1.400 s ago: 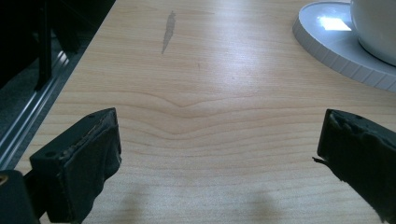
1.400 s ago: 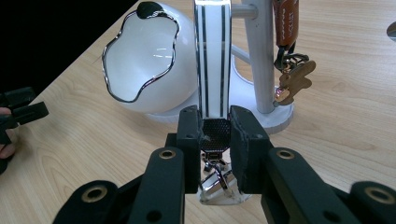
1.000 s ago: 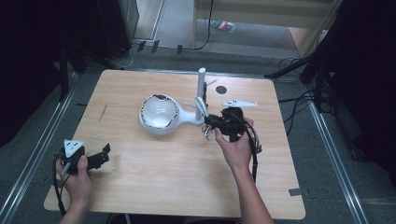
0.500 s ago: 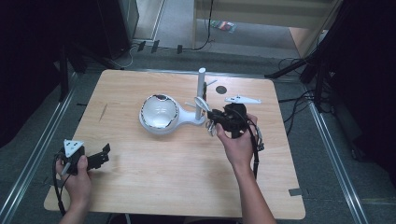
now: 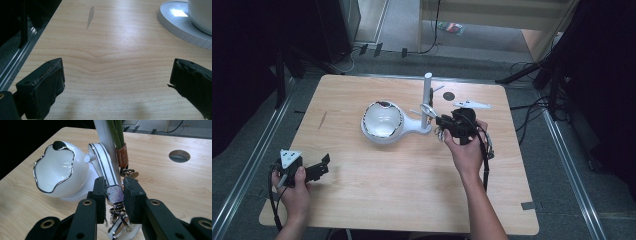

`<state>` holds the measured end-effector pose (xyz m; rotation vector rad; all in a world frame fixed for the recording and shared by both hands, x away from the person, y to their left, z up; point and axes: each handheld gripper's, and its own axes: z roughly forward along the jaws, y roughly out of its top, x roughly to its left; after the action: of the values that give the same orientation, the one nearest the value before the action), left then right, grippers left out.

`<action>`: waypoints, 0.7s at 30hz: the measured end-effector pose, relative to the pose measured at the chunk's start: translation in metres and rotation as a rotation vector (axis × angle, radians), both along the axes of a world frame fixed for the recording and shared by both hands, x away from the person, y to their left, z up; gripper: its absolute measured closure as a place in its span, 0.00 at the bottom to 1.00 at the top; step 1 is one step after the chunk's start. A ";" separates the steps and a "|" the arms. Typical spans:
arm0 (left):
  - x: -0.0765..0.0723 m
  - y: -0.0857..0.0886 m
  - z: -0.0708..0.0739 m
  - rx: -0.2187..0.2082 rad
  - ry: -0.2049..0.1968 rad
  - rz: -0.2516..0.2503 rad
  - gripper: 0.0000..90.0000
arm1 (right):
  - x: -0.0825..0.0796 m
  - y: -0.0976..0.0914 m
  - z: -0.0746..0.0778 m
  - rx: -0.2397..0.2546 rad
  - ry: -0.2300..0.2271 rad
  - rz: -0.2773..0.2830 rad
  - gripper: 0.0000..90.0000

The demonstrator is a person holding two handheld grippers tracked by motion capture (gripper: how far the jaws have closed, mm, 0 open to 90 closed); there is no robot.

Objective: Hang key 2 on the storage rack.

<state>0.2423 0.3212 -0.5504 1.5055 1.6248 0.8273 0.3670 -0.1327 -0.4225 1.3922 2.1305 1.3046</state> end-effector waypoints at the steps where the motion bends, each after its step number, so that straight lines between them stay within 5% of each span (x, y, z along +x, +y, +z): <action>1: 0.000 0.000 0.000 0.000 0.000 0.001 0.00 | 0.000 0.000 -0.001 -0.006 -0.003 -0.009 0.81; 3: 0.000 0.000 0.000 0.001 0.001 0.001 0.00 | 0.001 0.001 -0.002 -0.030 -0.010 -0.025 0.80; 4: 0.000 0.000 0.000 0.001 0.001 0.001 0.00 | 0.002 0.001 -0.002 -0.044 -0.013 -0.037 0.90; 7: 0.000 0.000 0.000 0.000 0.000 0.001 0.00 | 0.003 0.001 -0.004 -0.064 -0.035 -0.082 0.83; 21: 0.000 0.000 0.000 0.008 -0.001 -0.001 0.00 | -0.010 -0.003 -0.003 -0.063 -0.178 -0.099 0.52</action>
<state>0.2420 0.3210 -0.5503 1.5110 1.6215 0.8350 0.3569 -0.1353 -0.4258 1.2875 1.9437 1.2619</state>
